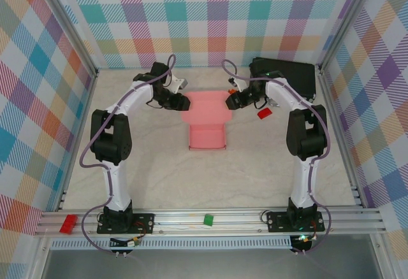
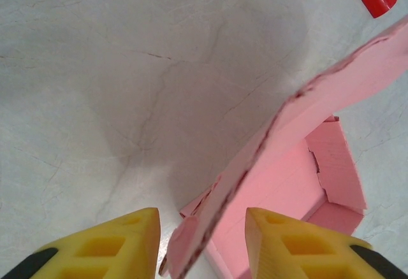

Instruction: Fold the paper box

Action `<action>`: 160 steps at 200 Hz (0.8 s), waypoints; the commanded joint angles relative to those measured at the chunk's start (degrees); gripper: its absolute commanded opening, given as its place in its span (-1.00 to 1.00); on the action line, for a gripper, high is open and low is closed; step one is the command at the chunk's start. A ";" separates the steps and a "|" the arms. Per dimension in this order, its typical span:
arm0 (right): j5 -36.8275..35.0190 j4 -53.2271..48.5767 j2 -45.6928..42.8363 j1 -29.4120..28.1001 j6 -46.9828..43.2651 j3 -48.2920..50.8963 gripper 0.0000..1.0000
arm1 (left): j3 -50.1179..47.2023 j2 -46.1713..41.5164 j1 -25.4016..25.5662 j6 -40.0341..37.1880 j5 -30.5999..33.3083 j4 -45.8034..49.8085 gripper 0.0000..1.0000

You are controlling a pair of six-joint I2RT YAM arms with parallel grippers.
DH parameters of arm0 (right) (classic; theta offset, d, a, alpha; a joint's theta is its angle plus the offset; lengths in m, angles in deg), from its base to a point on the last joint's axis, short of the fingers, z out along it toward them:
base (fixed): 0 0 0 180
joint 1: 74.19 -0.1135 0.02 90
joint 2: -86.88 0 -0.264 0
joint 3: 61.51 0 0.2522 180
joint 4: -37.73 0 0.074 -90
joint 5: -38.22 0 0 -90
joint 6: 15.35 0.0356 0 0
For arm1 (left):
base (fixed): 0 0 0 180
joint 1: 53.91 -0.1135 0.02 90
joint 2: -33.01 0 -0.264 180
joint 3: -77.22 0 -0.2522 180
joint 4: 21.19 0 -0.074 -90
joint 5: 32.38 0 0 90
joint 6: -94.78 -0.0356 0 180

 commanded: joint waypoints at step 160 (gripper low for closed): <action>-6.24 -2.60 -0.98 -2.04 -2.08 -1.56 -0.46 | 2.09 -1.23 -0.32 -0.13 -0.91 2.16 -0.76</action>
